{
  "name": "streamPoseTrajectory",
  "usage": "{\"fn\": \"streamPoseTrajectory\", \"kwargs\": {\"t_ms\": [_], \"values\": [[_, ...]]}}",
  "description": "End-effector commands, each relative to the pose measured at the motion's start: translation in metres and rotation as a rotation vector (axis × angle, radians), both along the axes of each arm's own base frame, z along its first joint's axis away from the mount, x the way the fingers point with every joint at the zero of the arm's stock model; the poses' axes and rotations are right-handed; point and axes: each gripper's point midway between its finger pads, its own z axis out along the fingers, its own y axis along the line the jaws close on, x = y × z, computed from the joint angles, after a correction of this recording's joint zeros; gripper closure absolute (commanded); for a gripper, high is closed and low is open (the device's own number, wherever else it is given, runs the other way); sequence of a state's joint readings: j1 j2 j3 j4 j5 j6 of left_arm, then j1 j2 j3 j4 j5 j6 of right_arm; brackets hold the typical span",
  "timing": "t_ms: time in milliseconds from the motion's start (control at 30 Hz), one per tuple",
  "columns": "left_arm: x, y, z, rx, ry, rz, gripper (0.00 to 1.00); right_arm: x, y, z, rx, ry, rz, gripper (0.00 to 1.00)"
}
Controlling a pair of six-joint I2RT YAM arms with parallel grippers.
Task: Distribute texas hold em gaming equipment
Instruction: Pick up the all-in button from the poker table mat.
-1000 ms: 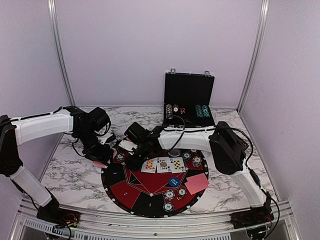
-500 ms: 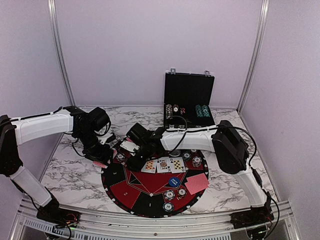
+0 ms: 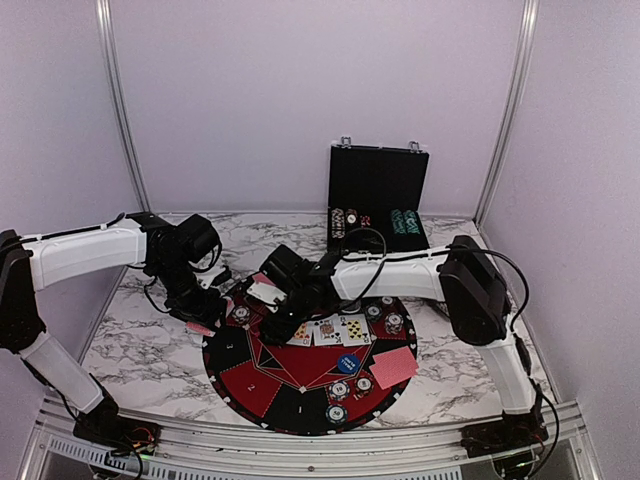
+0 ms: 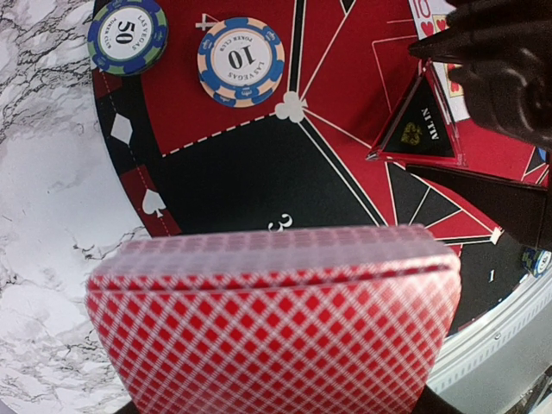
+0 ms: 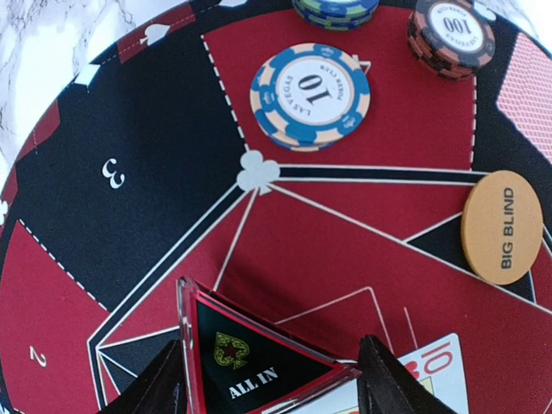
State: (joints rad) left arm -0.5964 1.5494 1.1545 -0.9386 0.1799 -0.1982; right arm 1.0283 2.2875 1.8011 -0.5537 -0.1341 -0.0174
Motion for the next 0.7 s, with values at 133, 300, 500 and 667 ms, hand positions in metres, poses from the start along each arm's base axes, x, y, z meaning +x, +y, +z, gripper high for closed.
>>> {"fn": "streamPoseTrajectory", "kwargs": {"t_ms": [133, 300, 500, 667], "values": [[0.004, -0.004, 0.008, -0.029, -0.024, -0.006, 0.51, -0.002, 0.000, 0.038, 0.083, -0.008, -0.032, 0.60], [0.004, -0.004, 0.008, -0.028, -0.023, -0.006, 0.51, -0.007, -0.007, 0.048, 0.089, -0.016, -0.046, 0.60], [0.004, -0.005, 0.007, -0.030, -0.020, -0.008, 0.51, -0.015, -0.017, 0.055, 0.089, -0.009, -0.071, 0.60], [0.004, -0.005, 0.007, -0.030, -0.018, -0.008, 0.51, -0.023, -0.030, 0.054, 0.076, 0.021, -0.128, 0.60]]}}
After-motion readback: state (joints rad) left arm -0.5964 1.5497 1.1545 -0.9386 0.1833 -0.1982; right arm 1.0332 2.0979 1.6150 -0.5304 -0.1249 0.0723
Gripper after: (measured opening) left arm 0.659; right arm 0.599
